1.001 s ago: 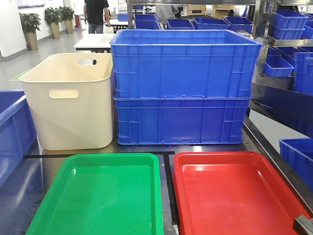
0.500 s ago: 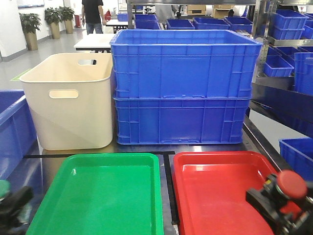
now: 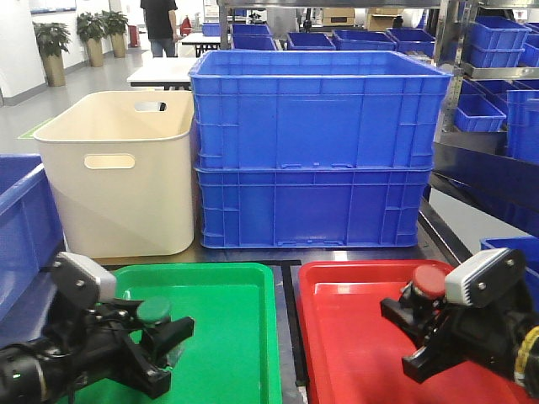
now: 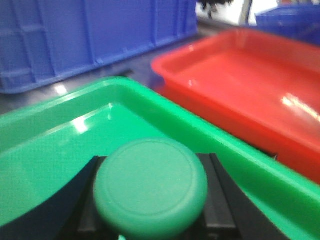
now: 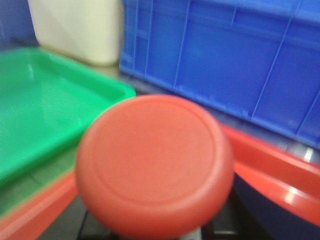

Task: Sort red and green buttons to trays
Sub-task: 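Lower both buttons into their trays and open both grippers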

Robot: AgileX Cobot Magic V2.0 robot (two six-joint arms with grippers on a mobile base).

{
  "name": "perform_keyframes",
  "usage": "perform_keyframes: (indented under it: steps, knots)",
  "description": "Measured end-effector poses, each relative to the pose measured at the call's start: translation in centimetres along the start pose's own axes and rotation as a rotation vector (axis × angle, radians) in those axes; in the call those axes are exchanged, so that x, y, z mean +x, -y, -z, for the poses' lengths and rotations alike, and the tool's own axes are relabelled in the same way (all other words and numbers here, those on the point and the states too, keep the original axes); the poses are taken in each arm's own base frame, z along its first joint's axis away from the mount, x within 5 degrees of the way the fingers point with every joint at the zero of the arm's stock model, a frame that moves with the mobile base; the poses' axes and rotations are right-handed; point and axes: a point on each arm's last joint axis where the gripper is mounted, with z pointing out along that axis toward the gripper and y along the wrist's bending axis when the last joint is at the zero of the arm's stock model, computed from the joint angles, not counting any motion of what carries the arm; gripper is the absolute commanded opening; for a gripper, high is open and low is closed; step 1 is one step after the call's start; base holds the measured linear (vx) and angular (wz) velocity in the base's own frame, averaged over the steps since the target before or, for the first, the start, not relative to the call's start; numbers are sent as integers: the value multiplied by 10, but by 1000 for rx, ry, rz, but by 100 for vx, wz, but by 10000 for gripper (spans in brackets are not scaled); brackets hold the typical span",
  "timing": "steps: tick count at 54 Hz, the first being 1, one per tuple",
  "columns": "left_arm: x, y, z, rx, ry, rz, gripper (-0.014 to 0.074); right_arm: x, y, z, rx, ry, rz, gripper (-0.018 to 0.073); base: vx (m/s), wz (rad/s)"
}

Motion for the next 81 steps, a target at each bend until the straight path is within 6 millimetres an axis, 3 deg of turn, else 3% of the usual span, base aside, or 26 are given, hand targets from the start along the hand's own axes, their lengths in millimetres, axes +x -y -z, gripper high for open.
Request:
perform_keyframes:
  steps: [9,15,20,35,42,53,63,75,81]
  knots:
    - [14,-9,-22,19,-48,17,28,28,6,-19,5,-69,-26,19,0,0]
    - [19,-10,-26,24,-61,21,90,39,10,-25,27,-90,-78,88,0,0]
    - [19,-10,-26,28,-58,21,183,42,11,-27,34,-96,-97,179,0,0]
    - [18,-10,-26,31,-55,21,556,43,11,-28,40,-92,-109,567,0,0]
    - [18,-10,-26,31,-55,21,643,42,12,-28,47,-86,-119,682,0,0]
    - [8,-8,-20,27,-26,4,633,37,12,-25,52,-70,-111,691,0,0]
    - [-17,-3,-2,-4,36,-41,605,12,11,-12,72,1,-67,661,0,0]
    - [-61,8,37,-71,151,-122,529,-33,5,19,110,136,15,585,0,0]
    - [-81,13,66,-160,187,-134,398,-55,-1,39,132,187,32,473,0,0]
